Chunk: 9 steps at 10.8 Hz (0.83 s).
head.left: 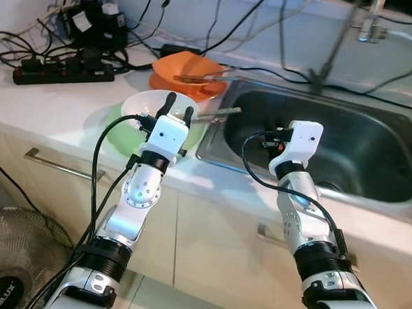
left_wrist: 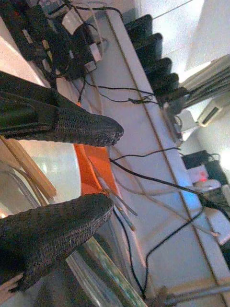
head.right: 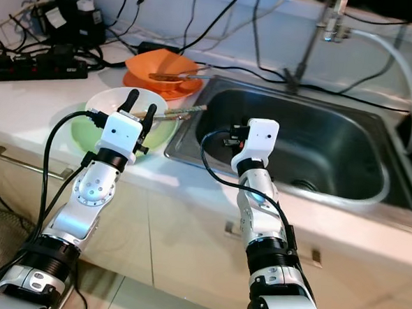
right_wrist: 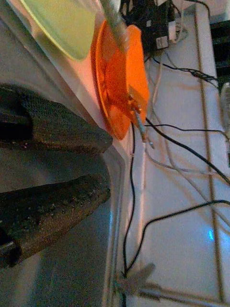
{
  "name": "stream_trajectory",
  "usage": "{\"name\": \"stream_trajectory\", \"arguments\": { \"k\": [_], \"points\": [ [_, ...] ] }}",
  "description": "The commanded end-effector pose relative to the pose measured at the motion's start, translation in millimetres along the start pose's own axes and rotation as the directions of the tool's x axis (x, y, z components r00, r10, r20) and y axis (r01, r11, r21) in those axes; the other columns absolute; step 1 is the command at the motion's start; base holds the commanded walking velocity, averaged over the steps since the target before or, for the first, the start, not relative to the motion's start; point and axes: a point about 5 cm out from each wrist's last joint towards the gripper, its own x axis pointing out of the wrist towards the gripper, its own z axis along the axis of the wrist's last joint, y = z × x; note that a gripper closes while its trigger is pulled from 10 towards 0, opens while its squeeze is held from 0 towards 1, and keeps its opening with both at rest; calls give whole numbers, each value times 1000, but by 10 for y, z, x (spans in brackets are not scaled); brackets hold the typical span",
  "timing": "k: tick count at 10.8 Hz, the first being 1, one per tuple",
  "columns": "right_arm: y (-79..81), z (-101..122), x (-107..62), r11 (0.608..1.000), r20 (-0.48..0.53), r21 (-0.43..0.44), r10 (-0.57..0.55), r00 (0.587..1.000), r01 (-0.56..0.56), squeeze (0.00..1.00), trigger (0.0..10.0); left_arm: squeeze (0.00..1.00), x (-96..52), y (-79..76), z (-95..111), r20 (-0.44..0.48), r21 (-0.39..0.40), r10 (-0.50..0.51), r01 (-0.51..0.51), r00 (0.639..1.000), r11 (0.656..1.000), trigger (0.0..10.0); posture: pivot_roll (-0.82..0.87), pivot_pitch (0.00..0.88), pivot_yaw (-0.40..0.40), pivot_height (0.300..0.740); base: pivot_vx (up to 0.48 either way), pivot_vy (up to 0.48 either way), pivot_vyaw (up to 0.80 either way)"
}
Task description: Kitchen organization
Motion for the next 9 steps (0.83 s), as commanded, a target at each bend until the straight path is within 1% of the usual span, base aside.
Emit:
{"name": "stream_trajectory", "arguments": {
  "k": [1, 2, 3, 9],
  "points": [
    [-9, 13, 9, 1000, 6, 8, -8, 1000, 8, 0, 10000, 0, 2, 6, 9, 5, 3, 8, -8, 1000, 1000, 10000, 194, 0, -32, 740, 480, 0, 0],
    [-10, 13, 9, 1000, 6, 9, -10, 1000, 10, 0, 10000, 0, 4, 4, 28, 19, -4, 6, -6, 1000, 1000, 10000, 194, 0, -30, 740, 480, 0, 0],
    [-10, 14, 12, 1000, 7, 10, -12, 1000, 12, 0, 10000, 0, 6, -2, 53, 36, -15, 1, -1, 999, 1000, 10000, 194, 0, -30, 740, 0, 0, 0],
    [-22, -1, 4, 1000, 5, 13, -20, 1000, 20, 0, 10000, 0, 5, 22, 83, 53, -22, 11, -10, 999, 1000, 10000, 194, 0, -28, 740, 0, 0, 0]
  ]
}}
